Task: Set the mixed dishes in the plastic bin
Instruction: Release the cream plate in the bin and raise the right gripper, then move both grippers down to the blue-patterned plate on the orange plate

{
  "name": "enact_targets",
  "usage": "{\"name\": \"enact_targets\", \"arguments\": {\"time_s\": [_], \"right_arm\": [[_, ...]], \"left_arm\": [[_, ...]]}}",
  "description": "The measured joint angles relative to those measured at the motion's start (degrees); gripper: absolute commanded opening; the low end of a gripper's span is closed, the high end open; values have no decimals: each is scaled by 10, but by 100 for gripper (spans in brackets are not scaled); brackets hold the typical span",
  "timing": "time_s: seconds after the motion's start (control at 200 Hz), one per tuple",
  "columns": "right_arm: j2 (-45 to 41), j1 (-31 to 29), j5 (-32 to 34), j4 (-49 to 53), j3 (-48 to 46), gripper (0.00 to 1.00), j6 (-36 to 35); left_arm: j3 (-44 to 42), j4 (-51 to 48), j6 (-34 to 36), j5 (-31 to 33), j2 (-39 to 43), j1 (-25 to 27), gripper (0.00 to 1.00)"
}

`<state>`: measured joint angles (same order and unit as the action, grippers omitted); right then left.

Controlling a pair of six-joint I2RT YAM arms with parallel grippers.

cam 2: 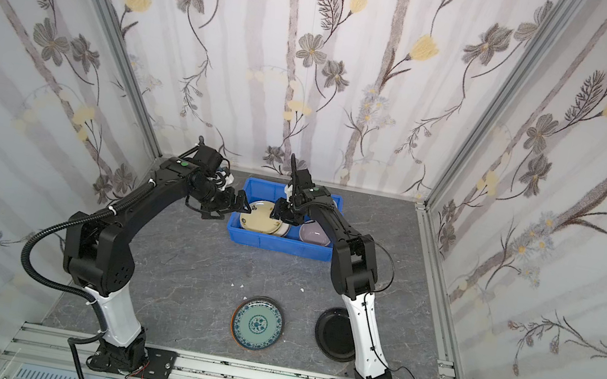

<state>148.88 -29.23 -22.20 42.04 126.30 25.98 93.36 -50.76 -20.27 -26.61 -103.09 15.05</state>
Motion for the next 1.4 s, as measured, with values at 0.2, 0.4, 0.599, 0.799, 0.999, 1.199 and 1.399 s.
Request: {"name": "enact_targets", "arguments": {"time_s": [0.2, 0.4, 0.599, 0.799, 0.999, 1.199, 1.399], "right_arm": [[-16, -3, 23, 27, 0, 61, -12], [-68, -3, 61, 42, 0, 60, -26], [-130, -8, 85, 47, -41, 59, -36], [-213, -20, 102, 38, -146, 55, -35], [-265, -29, 122, 26, -229, 54, -29], [-318, -31, 131, 9, -291, 54, -24], [-405, -35, 143, -8, -381, 51, -14]], "left_arm": [[-28, 2, 4, 0, 26, 0, 100], [-59, 13, 3, 0, 49, 0, 100], [-104, 27, 4, 0, 76, 4, 86], [-164, 36, -2, -1, 96, 9, 75], [-120, 39, -5, 2, 63, 15, 68], [-9, 26, -4, 12, -6, 30, 63], [-11, -3, 6, 16, -6, 66, 52]]}}
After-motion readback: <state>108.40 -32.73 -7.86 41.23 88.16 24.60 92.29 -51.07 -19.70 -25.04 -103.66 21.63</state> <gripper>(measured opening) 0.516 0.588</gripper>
